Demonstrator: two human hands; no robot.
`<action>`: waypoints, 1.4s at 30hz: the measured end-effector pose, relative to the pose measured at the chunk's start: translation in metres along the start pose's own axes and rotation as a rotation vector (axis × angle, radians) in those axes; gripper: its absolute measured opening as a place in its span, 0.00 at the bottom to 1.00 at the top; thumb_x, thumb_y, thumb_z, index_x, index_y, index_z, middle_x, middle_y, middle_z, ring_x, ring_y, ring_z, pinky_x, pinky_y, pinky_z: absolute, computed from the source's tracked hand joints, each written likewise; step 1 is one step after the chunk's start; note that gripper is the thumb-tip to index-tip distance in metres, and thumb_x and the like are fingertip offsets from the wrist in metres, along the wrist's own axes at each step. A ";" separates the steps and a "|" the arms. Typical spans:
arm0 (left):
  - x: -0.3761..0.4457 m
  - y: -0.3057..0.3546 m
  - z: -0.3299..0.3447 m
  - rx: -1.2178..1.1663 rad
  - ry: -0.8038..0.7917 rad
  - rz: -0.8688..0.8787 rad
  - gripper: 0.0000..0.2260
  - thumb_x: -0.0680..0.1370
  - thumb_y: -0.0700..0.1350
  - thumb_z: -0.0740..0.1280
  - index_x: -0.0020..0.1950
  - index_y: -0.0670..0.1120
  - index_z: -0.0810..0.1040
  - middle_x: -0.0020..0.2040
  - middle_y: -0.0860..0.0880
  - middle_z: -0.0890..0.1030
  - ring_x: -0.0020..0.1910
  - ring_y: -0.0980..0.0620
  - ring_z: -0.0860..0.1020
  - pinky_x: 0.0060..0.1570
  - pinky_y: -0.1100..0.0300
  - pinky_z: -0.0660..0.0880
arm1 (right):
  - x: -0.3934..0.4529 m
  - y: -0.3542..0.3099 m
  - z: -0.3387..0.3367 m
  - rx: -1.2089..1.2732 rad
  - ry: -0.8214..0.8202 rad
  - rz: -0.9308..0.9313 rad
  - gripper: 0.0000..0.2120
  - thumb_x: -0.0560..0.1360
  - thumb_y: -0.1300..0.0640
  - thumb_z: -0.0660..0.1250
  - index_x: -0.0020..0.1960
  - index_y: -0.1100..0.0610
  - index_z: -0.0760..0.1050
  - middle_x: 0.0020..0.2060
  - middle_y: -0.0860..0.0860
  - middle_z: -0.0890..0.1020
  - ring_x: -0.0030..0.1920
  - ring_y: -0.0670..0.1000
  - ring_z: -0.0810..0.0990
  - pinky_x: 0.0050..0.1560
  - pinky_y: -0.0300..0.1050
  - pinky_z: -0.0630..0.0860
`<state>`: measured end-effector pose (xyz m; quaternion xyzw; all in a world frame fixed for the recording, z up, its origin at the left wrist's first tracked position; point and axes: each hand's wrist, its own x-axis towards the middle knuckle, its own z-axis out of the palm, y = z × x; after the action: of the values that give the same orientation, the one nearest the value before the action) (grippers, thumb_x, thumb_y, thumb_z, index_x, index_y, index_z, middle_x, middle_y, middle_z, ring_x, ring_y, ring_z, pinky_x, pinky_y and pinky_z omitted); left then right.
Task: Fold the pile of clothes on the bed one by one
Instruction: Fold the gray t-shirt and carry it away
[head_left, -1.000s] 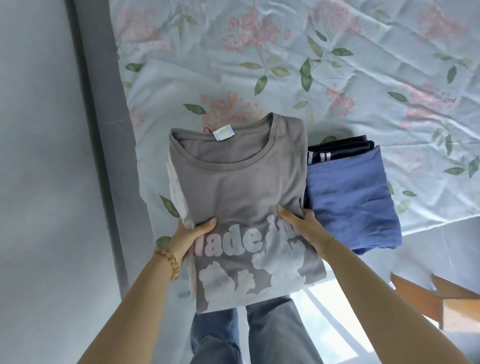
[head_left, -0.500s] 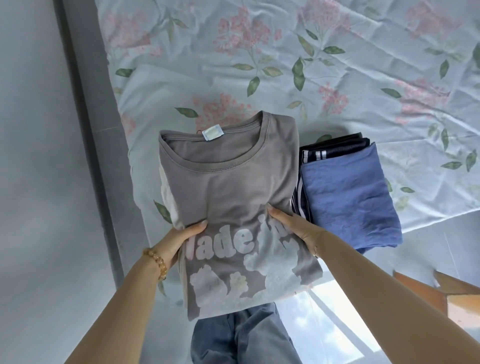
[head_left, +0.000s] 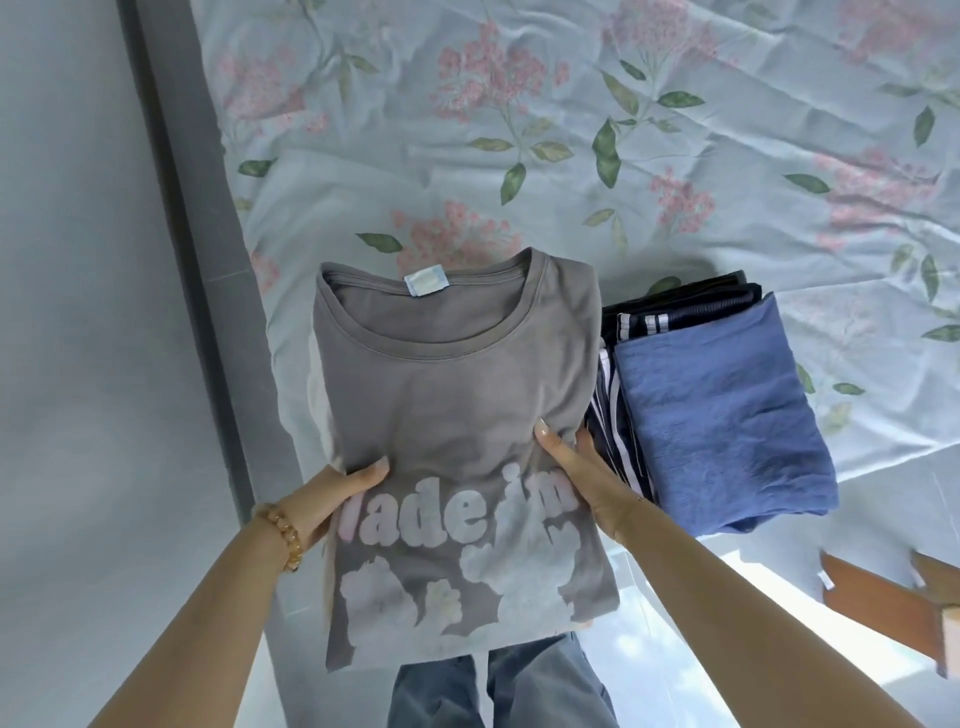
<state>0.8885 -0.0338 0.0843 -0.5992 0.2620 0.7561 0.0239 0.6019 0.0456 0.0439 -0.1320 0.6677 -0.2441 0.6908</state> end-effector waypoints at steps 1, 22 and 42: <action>0.003 -0.001 0.001 -0.009 -0.005 0.013 0.47 0.43 0.68 0.79 0.55 0.45 0.78 0.50 0.46 0.85 0.49 0.51 0.83 0.51 0.60 0.75 | 0.006 0.002 0.003 0.016 -0.033 0.019 0.52 0.57 0.27 0.74 0.73 0.50 0.61 0.62 0.46 0.79 0.63 0.47 0.77 0.71 0.50 0.68; -0.225 0.075 -0.091 -0.062 -0.077 0.163 0.26 0.68 0.54 0.73 0.62 0.45 0.78 0.55 0.47 0.84 0.55 0.50 0.82 0.57 0.58 0.75 | -0.226 -0.144 0.175 0.238 0.001 -0.228 0.16 0.77 0.49 0.65 0.60 0.57 0.77 0.42 0.51 0.87 0.45 0.46 0.85 0.43 0.36 0.78; -0.298 0.329 -0.196 0.172 -0.133 0.330 0.24 0.69 0.56 0.72 0.60 0.43 0.80 0.52 0.46 0.85 0.51 0.50 0.83 0.53 0.59 0.76 | -0.228 -0.364 0.262 0.394 0.086 -0.351 0.22 0.74 0.43 0.66 0.59 0.58 0.80 0.54 0.59 0.84 0.55 0.59 0.83 0.63 0.55 0.73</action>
<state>1.0319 -0.3174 0.4504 -0.4925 0.4182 0.7625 -0.0321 0.8040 -0.1825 0.4440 -0.0983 0.6030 -0.4907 0.6212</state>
